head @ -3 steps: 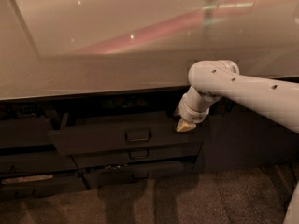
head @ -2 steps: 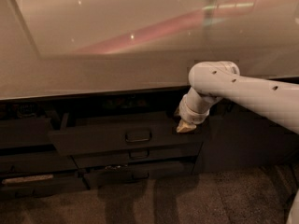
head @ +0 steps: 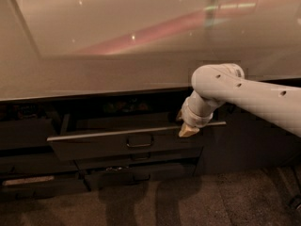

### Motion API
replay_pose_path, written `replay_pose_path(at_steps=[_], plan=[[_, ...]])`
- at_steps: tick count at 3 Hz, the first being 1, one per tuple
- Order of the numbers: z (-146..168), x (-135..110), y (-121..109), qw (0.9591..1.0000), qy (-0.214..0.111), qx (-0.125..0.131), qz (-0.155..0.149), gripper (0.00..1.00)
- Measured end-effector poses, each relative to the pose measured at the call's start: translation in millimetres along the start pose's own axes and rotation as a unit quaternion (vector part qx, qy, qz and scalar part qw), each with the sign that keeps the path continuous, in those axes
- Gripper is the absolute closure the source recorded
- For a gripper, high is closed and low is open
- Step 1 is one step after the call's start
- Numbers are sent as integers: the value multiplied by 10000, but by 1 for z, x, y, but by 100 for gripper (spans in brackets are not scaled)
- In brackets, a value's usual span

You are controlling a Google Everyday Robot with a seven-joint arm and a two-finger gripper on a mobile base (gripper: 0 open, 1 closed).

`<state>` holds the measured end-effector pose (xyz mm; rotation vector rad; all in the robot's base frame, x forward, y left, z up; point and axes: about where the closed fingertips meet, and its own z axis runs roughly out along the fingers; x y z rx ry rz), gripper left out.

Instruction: Open top drawer

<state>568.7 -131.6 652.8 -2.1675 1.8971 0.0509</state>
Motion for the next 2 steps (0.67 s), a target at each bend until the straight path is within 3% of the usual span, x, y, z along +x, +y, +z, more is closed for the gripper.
replay_pose_path(at_steps=[2], plan=[[3, -2, 7, 10000, 9, -18, -46, 100]])
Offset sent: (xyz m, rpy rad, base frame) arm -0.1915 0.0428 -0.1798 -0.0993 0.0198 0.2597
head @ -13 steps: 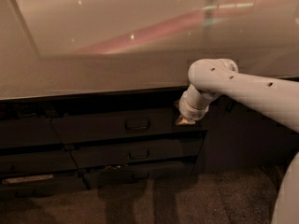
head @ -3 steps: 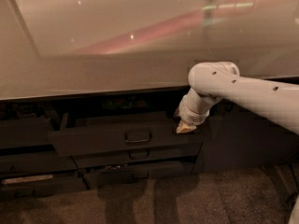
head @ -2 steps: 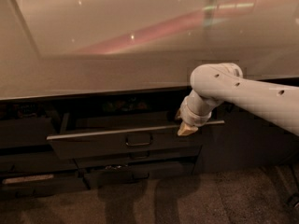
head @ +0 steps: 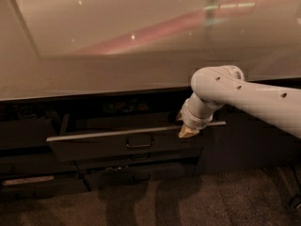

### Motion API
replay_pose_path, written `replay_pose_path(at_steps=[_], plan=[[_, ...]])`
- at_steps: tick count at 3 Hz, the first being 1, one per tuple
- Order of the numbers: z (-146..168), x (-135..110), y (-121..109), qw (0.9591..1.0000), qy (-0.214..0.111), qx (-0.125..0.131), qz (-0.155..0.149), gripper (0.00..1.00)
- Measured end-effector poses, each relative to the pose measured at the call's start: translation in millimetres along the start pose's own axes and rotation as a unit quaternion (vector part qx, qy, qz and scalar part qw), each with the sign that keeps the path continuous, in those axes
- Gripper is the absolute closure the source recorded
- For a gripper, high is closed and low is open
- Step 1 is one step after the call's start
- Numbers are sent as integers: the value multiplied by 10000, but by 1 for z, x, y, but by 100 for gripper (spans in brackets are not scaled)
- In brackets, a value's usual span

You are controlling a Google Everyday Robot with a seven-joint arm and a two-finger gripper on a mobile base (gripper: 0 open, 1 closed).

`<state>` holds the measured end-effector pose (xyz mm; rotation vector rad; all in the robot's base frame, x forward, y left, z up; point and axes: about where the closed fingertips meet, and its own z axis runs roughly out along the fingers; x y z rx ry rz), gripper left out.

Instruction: Open top drawer

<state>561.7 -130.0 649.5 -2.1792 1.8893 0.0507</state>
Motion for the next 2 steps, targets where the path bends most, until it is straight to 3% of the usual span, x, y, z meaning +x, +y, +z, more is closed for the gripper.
replay_pose_path(at_steps=[2], plan=[[4, -3, 11, 10000, 14, -30, -69, 100]])
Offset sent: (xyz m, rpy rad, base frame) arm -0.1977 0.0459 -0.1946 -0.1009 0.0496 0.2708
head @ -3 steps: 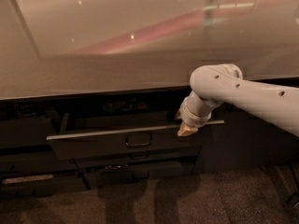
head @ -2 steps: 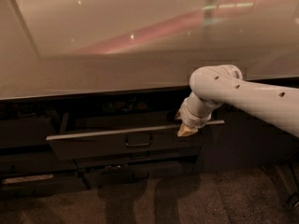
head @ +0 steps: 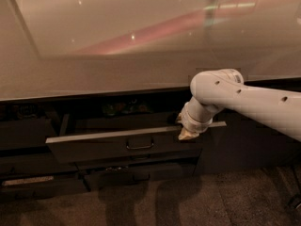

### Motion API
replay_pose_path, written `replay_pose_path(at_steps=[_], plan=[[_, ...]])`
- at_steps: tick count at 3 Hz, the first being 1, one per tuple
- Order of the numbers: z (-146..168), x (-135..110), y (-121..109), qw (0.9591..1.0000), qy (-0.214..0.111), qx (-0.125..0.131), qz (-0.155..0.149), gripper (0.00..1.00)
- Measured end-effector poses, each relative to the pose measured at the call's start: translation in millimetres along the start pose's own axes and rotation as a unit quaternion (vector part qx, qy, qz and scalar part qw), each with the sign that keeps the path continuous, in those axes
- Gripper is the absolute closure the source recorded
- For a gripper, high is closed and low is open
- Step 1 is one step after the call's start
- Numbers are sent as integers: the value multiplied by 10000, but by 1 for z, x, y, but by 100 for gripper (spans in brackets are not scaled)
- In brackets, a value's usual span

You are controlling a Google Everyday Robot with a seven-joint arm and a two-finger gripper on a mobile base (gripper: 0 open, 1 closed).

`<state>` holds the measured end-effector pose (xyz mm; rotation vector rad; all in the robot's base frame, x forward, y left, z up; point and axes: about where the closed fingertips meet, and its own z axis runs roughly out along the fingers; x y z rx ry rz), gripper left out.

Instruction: Open top drawer

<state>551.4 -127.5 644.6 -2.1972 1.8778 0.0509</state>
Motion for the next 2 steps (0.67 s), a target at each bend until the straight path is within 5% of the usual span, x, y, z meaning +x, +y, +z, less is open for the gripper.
replay_pose_path(at_steps=[2], plan=[[0, -1, 3, 10000, -31, 8, -23, 100]])
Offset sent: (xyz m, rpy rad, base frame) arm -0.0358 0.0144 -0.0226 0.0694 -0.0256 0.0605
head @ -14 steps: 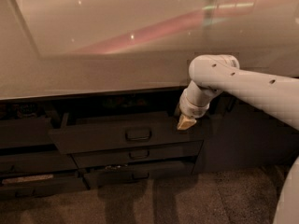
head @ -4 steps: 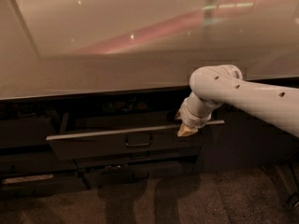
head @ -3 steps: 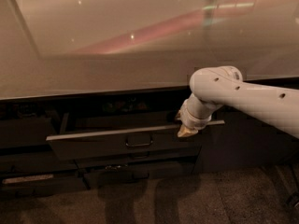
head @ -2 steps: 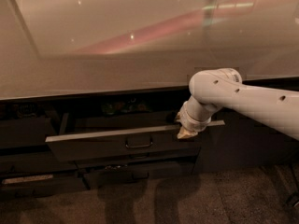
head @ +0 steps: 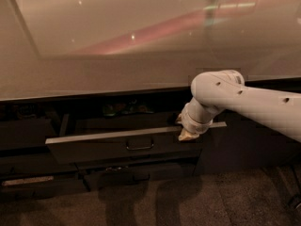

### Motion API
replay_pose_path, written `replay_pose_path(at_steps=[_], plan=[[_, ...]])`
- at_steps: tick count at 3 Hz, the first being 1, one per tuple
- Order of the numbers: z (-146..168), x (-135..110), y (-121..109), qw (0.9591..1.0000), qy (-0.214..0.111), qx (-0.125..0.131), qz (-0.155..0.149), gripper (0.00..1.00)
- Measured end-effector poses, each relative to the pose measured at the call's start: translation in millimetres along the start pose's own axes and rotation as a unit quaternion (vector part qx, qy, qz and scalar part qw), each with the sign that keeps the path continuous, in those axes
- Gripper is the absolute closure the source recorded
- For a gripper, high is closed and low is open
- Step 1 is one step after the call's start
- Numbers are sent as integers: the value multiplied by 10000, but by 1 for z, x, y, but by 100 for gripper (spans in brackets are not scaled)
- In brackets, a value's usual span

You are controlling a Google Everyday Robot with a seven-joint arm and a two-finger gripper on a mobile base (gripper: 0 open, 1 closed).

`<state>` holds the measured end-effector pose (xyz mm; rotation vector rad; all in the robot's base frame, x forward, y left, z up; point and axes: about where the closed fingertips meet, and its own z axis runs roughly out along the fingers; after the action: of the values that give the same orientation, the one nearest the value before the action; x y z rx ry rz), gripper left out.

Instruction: Open top drawer

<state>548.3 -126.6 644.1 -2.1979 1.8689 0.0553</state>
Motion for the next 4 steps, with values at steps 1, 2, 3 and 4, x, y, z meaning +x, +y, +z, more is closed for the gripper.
replay_pose_path(at_steps=[1, 2, 3, 4], plan=[[0, -1, 3, 10000, -29, 4, -27, 100], [0, -1, 4, 10000, -29, 5, -27, 100], [1, -2, 9, 10000, -44, 11, -51, 100], [0, -1, 9, 10000, -45, 11, -52, 100]])
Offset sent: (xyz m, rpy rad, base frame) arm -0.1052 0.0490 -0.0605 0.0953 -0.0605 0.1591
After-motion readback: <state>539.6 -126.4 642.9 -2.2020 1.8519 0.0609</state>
